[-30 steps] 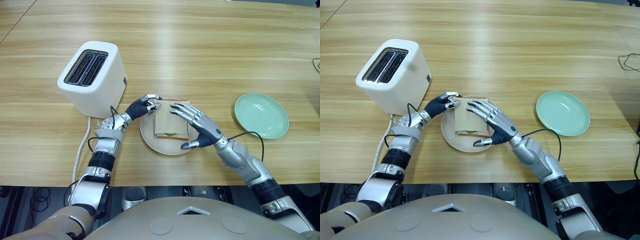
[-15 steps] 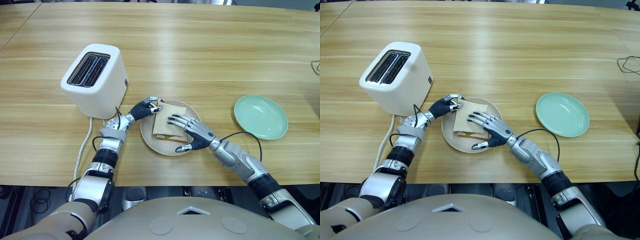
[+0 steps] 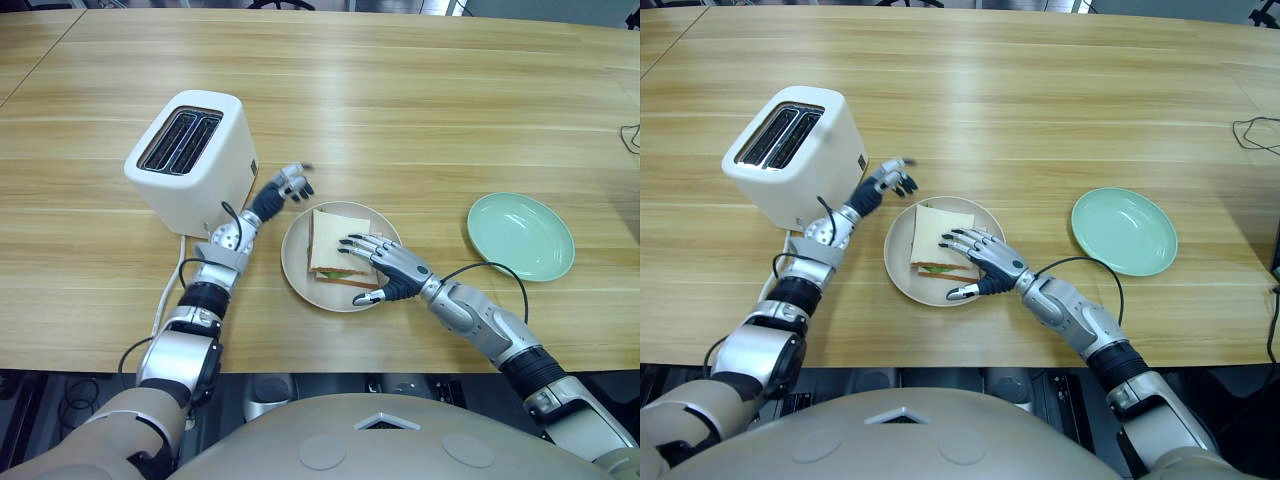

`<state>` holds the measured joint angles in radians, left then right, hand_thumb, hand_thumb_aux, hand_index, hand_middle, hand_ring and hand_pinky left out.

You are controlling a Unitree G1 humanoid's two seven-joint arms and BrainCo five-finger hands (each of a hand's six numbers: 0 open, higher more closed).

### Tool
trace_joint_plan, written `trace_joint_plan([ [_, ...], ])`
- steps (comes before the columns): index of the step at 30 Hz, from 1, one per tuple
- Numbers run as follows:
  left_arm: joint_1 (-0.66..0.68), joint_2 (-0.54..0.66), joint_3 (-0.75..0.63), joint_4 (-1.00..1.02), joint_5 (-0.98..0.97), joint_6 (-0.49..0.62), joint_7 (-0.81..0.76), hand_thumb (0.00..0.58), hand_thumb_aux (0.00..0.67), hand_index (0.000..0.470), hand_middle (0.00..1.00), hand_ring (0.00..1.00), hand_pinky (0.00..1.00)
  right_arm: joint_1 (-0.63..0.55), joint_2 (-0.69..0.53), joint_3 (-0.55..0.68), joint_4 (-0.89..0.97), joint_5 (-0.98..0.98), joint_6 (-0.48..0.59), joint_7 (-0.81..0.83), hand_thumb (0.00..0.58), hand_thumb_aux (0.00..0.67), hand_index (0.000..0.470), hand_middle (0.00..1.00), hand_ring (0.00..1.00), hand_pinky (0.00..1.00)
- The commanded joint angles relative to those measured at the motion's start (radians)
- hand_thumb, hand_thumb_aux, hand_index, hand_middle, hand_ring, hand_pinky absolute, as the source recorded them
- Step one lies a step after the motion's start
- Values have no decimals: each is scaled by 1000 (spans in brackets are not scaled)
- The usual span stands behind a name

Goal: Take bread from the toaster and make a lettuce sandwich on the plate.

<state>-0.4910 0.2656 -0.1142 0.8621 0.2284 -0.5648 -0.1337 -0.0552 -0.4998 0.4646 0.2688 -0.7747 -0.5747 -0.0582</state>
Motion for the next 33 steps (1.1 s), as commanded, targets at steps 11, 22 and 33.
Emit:
trace_joint_plan([
  [11, 22, -35, 42, -68, -190, -271, -29, 0, 0, 0, 224, 224, 224, 15, -6, -72, 13, 113, -44, -44, 0, 0, 0, 0, 0, 0],
  [22, 234, -67, 38, -576, -873, -77, -674, 580, 670, 460, 1000, 1000, 1000, 102, -34, -184, -294, 644, -202, 134, 0, 0, 0, 0, 0, 0],
  [33, 534, 155, -121, -808, -916, 82, -1324, 580, 670, 460, 1000, 1000, 1000, 207, -135, -65, -349, 896, -221, 501, 580, 670, 460, 1000, 1000, 1000],
])
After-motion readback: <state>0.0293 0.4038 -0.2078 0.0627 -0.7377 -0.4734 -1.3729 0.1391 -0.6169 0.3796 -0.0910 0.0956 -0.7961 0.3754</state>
